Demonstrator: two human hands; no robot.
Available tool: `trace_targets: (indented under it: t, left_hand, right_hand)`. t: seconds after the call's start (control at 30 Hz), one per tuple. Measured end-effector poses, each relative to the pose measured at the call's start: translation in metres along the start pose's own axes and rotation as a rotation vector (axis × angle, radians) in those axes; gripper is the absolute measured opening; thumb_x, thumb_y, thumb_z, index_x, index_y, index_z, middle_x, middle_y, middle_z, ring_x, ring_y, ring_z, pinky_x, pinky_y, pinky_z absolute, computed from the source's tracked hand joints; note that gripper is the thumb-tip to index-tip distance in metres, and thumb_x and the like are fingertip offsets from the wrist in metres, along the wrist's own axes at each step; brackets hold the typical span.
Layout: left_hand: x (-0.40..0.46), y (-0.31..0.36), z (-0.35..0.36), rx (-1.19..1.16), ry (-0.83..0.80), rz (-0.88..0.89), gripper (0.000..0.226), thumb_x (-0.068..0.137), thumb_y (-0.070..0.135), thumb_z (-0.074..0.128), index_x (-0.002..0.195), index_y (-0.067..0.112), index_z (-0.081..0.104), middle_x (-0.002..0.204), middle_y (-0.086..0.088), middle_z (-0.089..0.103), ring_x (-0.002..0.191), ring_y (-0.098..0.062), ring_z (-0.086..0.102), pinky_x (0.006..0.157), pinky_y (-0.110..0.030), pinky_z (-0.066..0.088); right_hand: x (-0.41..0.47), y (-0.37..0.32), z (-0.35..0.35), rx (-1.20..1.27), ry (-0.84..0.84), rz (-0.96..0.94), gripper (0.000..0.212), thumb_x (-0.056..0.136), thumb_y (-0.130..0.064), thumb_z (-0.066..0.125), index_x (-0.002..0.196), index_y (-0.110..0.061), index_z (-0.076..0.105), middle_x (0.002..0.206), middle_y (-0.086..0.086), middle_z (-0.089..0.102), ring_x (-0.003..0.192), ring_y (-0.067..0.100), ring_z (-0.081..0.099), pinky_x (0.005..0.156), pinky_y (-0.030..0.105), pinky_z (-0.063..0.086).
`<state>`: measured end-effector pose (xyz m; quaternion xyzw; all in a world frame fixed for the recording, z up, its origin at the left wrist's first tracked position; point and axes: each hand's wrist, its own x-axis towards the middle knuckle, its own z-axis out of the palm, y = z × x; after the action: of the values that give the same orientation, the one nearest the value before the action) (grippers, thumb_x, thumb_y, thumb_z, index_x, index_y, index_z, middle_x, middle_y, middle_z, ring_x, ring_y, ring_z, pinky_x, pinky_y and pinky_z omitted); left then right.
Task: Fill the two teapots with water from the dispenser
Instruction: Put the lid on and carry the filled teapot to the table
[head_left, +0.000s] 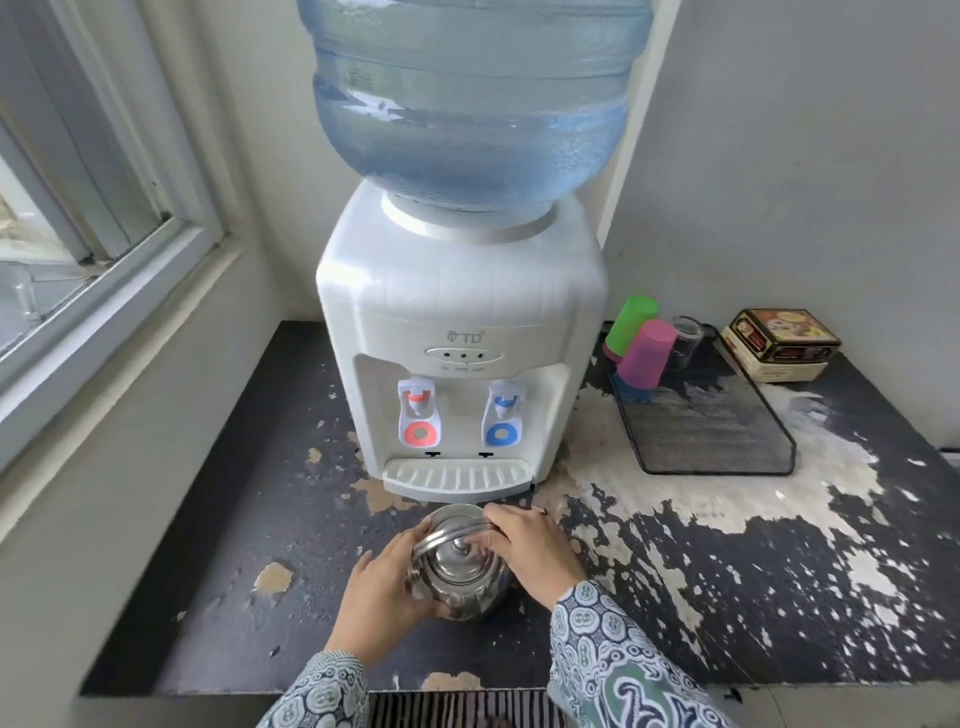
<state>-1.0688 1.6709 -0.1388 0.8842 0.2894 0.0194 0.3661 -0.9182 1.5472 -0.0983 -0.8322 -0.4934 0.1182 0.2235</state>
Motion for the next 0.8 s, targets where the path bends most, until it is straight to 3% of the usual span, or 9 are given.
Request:
trace_targets:
  t: [0.13,0.2,0.3,0.37,0.43,0.5,0.6,0.7,0.8]
  left_hand:
    - [-0.003,0.0,0.0,-0.204,0.013,-0.025,0.046,0.088,0.032,0.057,0.125,0.05,0.038,0.093,0.054,0.051,0.108,-0.003,0.059,0.114,-0.052,0.018]
    - [-0.006,0.011,0.0,-0.181,0.052,-0.031,0.033,0.092,0.029,0.05,0.122,0.041,0.046,0.087,0.038,0.062,0.095,0.001,0.06,0.115,-0.052,0.008]
    - [-0.014,0.035,0.003,-0.083,0.087,-0.013,0.008,0.093,0.025,0.049,0.094,0.031,0.054,0.082,0.012,0.069,0.084,-0.009,0.064,0.115,-0.051,0.002]
    - [-0.022,0.054,0.011,-0.083,0.051,0.012,0.015,0.093,0.026,0.049,0.08,0.033,0.048,0.078,0.008,0.07,0.082,-0.012,0.064,0.116,-0.049,0.0]
    - [-0.033,0.077,0.021,-0.118,0.005,0.041,0.014,0.093,0.024,0.049,0.08,0.027,0.051,0.079,0.006,0.07,0.085,-0.006,0.062,0.117,-0.046,-0.001]
    - [-0.05,0.107,0.039,-0.154,-0.028,0.065,0.012,0.094,0.021,0.048,0.082,0.024,0.052,0.083,0.009,0.065,0.098,0.004,0.05,0.116,-0.044,0.008]
    - [-0.077,0.148,0.07,-0.178,-0.038,0.108,0.021,0.092,0.021,0.052,0.074,0.033,0.05,0.079,0.01,0.061,0.095,-0.023,0.053,0.091,-0.038,0.038]
    - [-0.111,0.196,0.117,-0.176,-0.069,0.191,0.012,0.09,0.018,0.055,0.079,0.022,0.057,0.081,0.007,0.065,0.092,-0.018,0.054,0.076,-0.028,0.037]
    - [-0.143,0.249,0.163,-0.16,-0.062,0.281,0.025,0.089,0.016,0.057,0.067,0.024,0.047,0.071,0.005,0.057,0.078,-0.014,0.049,0.067,-0.026,0.034]
  right_hand:
    - [-0.005,-0.002,-0.002,0.007,-0.018,-0.008,0.029,0.09,-0.043,0.049,0.076,-0.019,0.04,0.074,-0.004,0.049,0.067,0.02,0.053,0.053,0.031,0.04]
    - [-0.013,-0.001,-0.006,0.011,-0.03,-0.022,0.031,0.088,-0.048,0.043,0.077,-0.02,0.038,0.075,-0.005,0.048,0.066,0.015,0.048,0.048,0.024,0.031]
    - [-0.032,0.01,-0.013,0.041,-0.004,0.008,0.049,0.079,-0.061,0.027,0.078,-0.014,0.041,0.073,-0.001,0.05,0.061,0.016,0.047,0.045,0.021,0.03]
    - [-0.054,0.023,-0.019,0.074,0.027,0.023,0.077,0.072,-0.071,0.016,0.091,-0.005,0.052,0.075,0.005,0.058,0.055,0.016,0.048,0.044,0.021,0.033]
    - [-0.078,0.034,-0.027,0.095,0.064,0.031,0.089,0.067,-0.073,0.012,0.103,-0.004,0.055,0.078,0.002,0.06,0.048,0.01,0.041,0.04,0.018,0.03]
    - [-0.111,0.049,-0.04,0.108,0.121,0.04,0.082,0.068,-0.073,0.014,0.094,-0.007,0.055,0.067,-0.01,0.051,0.045,0.006,0.035,0.04,0.017,0.028]
    - [-0.166,0.07,-0.066,0.103,0.197,0.064,0.065,0.072,-0.072,0.02,0.077,-0.013,0.046,0.055,-0.009,0.035,0.043,0.003,0.031,0.042,0.018,0.026]
    - [-0.241,0.099,-0.095,0.125,0.261,0.1,0.042,0.081,-0.058,0.038,0.072,-0.017,0.038,0.054,-0.011,0.036,0.045,0.003,0.031,0.043,0.02,0.026]
    - [-0.312,0.13,-0.12,0.187,0.342,0.162,0.036,0.085,-0.046,0.051,0.068,-0.018,0.037,0.052,-0.011,0.043,0.046,0.005,0.036,0.05,0.028,0.032]
